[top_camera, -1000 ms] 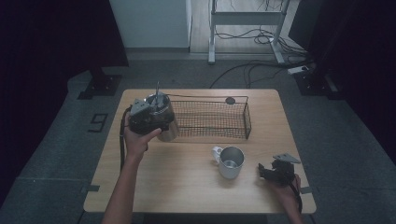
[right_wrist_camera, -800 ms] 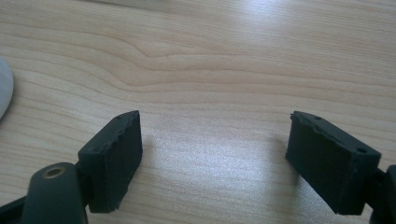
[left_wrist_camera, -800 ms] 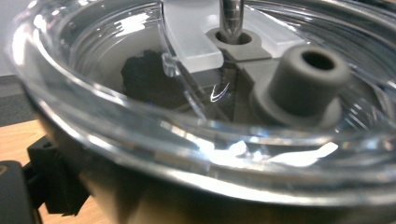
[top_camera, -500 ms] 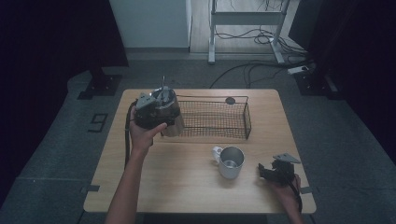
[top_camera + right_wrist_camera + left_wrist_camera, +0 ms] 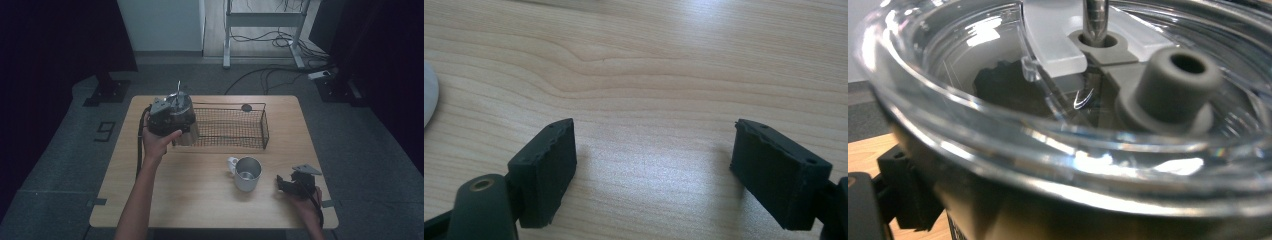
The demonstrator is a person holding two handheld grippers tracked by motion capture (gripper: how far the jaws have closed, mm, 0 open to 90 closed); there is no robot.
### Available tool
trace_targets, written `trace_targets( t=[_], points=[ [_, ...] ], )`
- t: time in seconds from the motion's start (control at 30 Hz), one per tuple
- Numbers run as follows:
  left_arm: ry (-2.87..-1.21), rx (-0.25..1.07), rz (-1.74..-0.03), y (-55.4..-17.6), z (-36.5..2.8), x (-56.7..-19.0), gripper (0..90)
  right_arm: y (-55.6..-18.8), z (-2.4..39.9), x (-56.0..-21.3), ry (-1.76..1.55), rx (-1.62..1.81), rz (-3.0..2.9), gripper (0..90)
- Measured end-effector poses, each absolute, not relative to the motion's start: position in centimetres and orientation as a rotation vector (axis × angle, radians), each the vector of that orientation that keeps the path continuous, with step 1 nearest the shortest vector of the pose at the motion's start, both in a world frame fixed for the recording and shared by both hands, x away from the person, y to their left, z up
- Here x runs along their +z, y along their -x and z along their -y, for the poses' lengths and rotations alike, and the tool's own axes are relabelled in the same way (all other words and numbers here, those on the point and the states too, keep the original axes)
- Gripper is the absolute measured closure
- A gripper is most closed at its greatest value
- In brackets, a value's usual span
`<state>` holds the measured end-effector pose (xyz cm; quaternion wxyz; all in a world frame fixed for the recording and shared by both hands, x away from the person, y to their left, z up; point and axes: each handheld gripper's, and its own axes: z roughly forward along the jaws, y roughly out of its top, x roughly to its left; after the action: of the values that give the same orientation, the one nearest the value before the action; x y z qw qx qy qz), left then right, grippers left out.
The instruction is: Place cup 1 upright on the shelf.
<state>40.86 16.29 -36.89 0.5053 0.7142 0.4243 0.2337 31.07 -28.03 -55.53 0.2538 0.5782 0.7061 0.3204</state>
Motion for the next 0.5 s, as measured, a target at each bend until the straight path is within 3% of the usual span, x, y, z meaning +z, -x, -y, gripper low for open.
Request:
trace_targets(
  t=[0.5],
  points=[
    [-1.739,0.559,-1.018,-42.4,-15.1,-36.9,3.6,-31.1,28.0,-55.5,-1.569,0.871,-1.919,18.1]
  ],
)
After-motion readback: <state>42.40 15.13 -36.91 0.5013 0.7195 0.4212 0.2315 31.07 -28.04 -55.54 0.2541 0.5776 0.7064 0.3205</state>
